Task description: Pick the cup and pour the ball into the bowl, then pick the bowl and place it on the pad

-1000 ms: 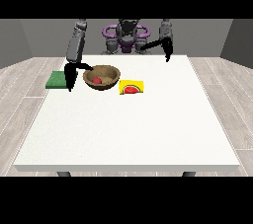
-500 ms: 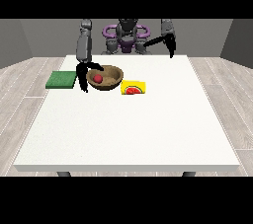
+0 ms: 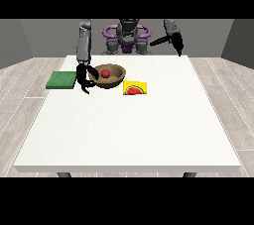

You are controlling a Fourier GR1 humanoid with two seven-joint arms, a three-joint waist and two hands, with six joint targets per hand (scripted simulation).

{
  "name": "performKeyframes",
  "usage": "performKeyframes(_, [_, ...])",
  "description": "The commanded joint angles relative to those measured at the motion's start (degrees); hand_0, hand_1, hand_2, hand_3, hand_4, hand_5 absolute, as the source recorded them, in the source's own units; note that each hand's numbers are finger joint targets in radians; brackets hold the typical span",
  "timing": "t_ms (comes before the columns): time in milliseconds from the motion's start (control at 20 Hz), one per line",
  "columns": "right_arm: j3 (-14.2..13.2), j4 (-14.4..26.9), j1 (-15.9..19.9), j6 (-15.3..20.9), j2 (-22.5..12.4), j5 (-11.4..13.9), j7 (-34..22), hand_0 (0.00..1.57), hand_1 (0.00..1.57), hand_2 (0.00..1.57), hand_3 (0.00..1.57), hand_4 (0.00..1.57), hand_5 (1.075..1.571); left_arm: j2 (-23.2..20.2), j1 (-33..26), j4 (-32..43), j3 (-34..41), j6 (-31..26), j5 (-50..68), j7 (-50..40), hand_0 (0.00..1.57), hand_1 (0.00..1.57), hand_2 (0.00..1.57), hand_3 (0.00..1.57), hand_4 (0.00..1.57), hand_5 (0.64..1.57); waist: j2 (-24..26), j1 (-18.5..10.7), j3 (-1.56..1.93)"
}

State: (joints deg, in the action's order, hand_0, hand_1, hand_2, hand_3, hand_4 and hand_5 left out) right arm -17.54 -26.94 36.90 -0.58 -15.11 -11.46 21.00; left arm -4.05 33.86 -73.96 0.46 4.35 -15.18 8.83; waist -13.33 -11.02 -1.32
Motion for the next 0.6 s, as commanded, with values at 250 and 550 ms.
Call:
performKeyframes(250, [2.72, 1.18, 3.85, 4.84, -2.25, 2.53, -13.98, 1.57, 1.57, 1.57, 1.57, 1.02, 1.552, -1.06, -4.46, 3.43, 2.6, 0.25, 1.19, 2.56, 0.0, 0.0, 0.0, 0.0, 0.0, 1.57, 3.53, 2.99, 1.32])
performKeyframes(550, [4.74, -3.18, 7.56, 3.49, -0.88, 1.91, -25.46, 1.57, 1.57, 1.57, 1.57, 1.05, 1.553, -5.7, -6.08, 10.59, 8.39, -2.23, 4.59, 6.03, 0.0, 0.0, 0.0, 0.0, 0.0, 1.57, 9.24, 8.57, 1.27])
